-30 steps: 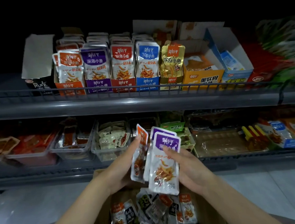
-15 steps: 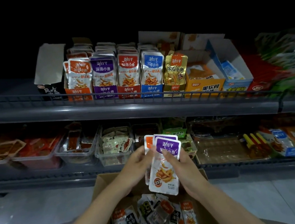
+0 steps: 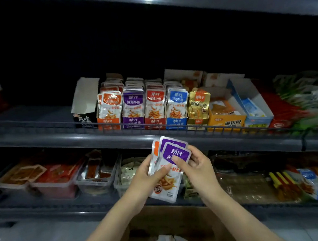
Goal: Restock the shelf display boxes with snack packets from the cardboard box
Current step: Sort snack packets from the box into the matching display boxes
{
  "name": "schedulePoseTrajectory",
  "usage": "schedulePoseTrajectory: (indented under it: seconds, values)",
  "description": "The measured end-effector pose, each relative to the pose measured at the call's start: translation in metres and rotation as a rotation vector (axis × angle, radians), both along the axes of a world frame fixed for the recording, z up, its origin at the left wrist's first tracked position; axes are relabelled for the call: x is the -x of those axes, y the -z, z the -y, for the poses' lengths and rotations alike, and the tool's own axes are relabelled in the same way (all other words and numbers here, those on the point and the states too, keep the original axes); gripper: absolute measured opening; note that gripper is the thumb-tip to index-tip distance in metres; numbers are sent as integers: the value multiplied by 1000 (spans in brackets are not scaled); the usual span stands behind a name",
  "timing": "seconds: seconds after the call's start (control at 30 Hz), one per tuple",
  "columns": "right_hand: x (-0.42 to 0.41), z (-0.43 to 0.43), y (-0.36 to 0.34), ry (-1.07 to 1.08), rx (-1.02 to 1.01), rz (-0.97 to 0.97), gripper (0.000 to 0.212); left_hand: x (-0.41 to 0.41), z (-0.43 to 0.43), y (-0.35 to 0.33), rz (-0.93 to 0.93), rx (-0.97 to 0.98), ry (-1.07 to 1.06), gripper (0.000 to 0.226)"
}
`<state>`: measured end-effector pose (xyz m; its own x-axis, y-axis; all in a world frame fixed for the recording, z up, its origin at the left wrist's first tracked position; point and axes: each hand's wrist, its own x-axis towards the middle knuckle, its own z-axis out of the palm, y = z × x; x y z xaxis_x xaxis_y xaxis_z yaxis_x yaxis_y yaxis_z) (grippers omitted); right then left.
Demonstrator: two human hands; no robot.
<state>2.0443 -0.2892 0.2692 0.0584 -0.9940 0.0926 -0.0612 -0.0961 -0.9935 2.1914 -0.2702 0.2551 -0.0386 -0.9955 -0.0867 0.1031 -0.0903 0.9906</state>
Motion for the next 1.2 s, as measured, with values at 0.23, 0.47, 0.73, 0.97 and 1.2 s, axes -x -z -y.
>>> schedulePoseTrajectory:
  seconds: [0.23, 0.47, 0.73, 0.97, 1.2]
  values:
    - [-30, 26, -35, 48, 55, 79, 30, -39, 3, -24, -320, -68, 15, 39]
    - [-48, 59, -85, -250, 172, -308, 50, -78, 27, -45, -128, 123, -210, 36]
    - [-58, 108, -118, -205, 267, -370, 42, -111, 63, -60, -35, 216, -463, 10]
    - [-72, 151, -117, -139, 570, -498, 32, -132, 90, -33, -2, 210, -549, 9]
    - [-78, 182, -95, -206, 567, -688, 56, -129, 110, -30, 24, 267, -567, 7]
